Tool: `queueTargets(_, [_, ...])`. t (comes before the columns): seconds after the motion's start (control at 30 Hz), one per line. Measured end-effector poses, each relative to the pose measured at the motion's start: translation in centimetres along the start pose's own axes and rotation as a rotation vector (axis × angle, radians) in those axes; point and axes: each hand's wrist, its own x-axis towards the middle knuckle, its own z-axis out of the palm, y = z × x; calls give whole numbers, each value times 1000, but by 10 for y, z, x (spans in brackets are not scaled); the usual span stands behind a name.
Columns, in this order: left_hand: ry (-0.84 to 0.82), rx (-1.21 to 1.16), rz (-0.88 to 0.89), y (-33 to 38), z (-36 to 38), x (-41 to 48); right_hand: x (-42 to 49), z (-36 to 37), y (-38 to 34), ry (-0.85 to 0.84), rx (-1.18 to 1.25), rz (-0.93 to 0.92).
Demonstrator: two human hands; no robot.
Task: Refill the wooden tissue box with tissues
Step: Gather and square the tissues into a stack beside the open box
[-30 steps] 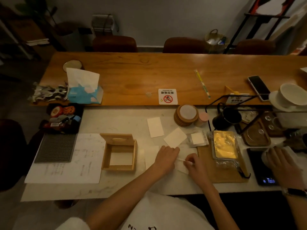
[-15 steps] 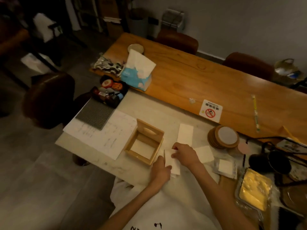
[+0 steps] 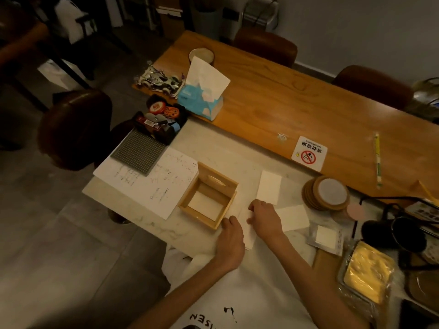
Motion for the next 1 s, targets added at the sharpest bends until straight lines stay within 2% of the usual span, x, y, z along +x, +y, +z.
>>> queueTargets(0.13, [45, 187, 78, 0, -2, -7, 1, -4, 3, -93, -31, 32])
queueTargets(0.2, [81, 232, 106, -1, -2, -7, -1, -10, 12, -140, 90, 58])
queueTargets(0.33, [46, -9, 93, -1, 6, 0, -10, -33, 38, -145, 448, 66])
queueTargets(0.47, [-21, -535, -93, 37, -14, 20, 15, -67, 49, -18, 383, 22])
queueTargets(0.57, [-38, -716, -200, 73, -30, 53, 54, -91, 44, 63, 270, 24])
queueTargets(0.73, [-77, -668, -330, 95, -40, 91, 97, -98, 41, -12, 65, -4])
queueTargets(1.0, [-25, -357, -246, 99, -25, 93, 107, -89, 45, -57, -92, 20])
